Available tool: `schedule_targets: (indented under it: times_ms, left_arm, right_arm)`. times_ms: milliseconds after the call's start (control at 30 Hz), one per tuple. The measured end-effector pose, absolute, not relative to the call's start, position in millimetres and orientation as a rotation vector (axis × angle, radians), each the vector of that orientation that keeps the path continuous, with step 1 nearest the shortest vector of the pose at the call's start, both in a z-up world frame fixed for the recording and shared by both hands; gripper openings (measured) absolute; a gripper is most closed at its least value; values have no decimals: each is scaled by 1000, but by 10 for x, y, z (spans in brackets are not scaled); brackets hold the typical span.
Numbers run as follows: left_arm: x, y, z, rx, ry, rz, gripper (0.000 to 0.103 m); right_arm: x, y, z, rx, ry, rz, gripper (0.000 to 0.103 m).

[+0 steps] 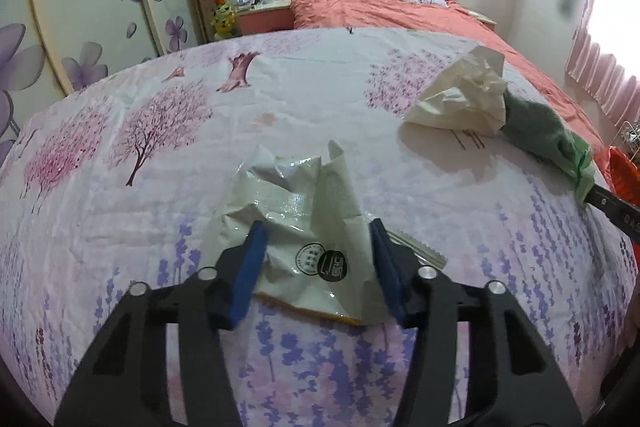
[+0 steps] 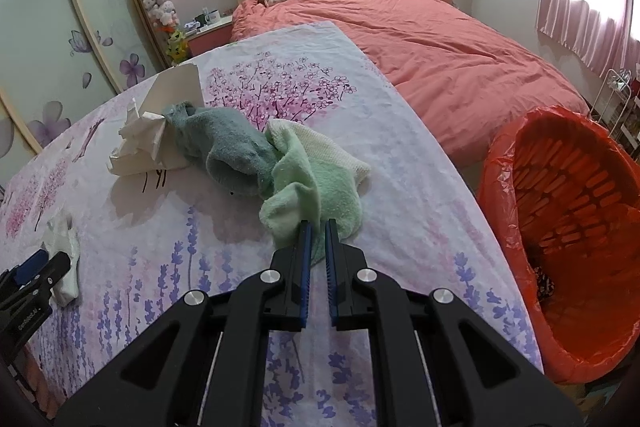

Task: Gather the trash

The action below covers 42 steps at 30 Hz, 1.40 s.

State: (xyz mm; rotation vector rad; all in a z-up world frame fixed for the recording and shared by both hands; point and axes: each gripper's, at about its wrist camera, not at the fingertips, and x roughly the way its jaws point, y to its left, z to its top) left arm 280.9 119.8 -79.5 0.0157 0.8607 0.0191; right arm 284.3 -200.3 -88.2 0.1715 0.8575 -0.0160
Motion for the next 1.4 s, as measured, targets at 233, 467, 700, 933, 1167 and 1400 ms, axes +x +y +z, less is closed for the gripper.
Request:
schedule_targets:
  times_ms: [233, 467, 700, 933, 1167, 1400]
  left_arm:
    - [2807, 1154, -707, -18, 843, -34, 14]
    - [2787, 1095, -628, -33, 818, -72, 12]
    - [2716, 1229, -704, -53, 827, -88, 11]
    - [2678, 1348, -723, -96, 836, -91, 1]
    - [2655, 1320, -729, -139, 832, -78, 39]
    - [2606, 1112, -678, -108, 838, -70, 70]
  right_arm:
    - [2842, -2028, -888, 184, 856, -9, 7]
    - [2823, -2133, -898, 235, 849, 10, 5]
    - [2815, -2134, -900, 237, 849, 12, 5]
    - [2811, -2149, -905, 239, 850, 14, 5]
    - [2817, -2171, -905, 259, 850, 24, 5]
    - [2810, -2173, -904, 252, 851, 23, 5]
